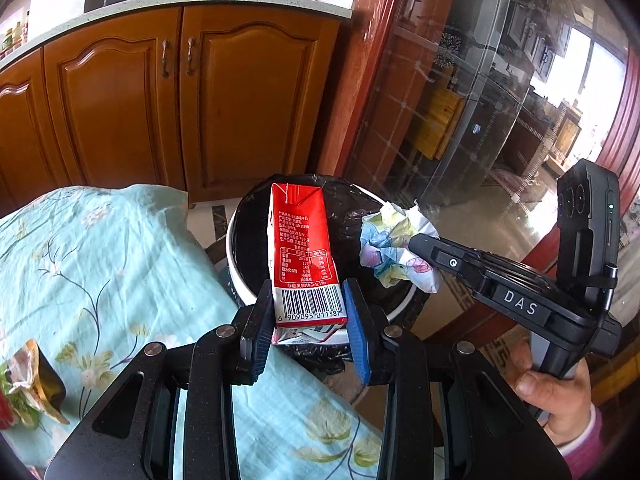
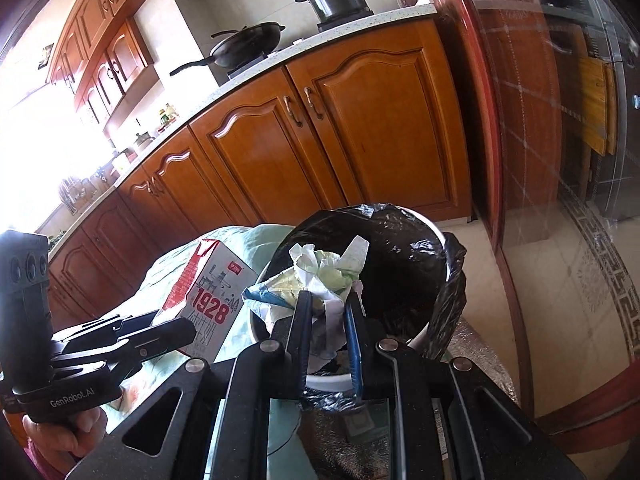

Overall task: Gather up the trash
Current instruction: 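Carry the red carton and crumpled paper over the bin with both grippers, then open the left gripper over the bin while the right gripper opens, dropping both items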

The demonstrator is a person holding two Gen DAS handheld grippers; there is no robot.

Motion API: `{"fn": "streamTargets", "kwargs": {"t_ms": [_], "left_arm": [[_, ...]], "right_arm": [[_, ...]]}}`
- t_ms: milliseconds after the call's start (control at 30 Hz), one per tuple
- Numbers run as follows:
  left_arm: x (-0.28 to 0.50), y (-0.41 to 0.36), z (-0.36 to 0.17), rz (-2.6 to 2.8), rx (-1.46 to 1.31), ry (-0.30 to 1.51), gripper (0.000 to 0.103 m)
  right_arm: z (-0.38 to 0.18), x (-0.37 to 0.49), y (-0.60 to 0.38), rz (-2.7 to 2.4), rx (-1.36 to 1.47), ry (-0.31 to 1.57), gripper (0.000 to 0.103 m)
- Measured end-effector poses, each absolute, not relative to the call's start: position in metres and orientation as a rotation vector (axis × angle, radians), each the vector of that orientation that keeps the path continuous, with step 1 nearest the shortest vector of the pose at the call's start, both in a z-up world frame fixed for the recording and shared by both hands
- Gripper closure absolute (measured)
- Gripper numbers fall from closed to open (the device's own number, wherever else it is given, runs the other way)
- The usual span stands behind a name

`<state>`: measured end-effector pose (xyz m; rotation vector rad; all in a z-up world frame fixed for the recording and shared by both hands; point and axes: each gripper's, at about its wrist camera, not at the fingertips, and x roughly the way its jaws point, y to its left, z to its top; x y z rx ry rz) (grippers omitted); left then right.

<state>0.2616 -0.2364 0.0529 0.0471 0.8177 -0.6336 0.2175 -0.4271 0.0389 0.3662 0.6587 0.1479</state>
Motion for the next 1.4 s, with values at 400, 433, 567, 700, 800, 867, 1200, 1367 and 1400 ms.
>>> {"fn": "streamTargets", "kwargs": {"t_ms": [400,433,567,700,800,867,1200,1367,1400], "left_arm": [[0.287,-0.265,0.044,-0.635,0.109,0.849,0.072],[0.289,-0.267,0.041,-0.634,0.112,0.856,0.072],[0.295,-0.272,0.034,-0.636,0.112,0.885,0.072],[0.298,-0.273,0.029,-0.635,0.115,0.907,0.072],[0.299,-0.273,0.026,-0.636,0.111,0.920,0.072],[0.301,-0.275,0.025,-0.635,0.110,0.925,0.072],[0.307,-0.278,0.019,-0.640,0.101,0.968,0.065],[0.296,-0.260,0.023,-0.624,0.056,0.941,0.053],[0.292,-0.254,0.024,-0.618,0.039,0.933,0.053]], "right_arm": [[0.031,0.249,-0.440,0.108,0.337,0.715,0.087],[0.030,0.251,-0.441,0.105,0.335,0.720,0.087],[0.027,0.257,-0.443,0.099,0.324,0.736,0.087],[0.023,0.262,-0.445,0.096,0.319,0.750,0.087],[0.021,0.266,-0.446,0.095,0.317,0.759,0.087],[0.020,0.268,-0.446,0.094,0.316,0.763,0.087],[0.018,0.274,-0.448,0.093,0.330,0.778,0.077],[0.021,0.266,-0.449,0.097,0.352,0.749,0.054],[0.022,0.264,-0.449,0.094,0.356,0.742,0.054]]}}
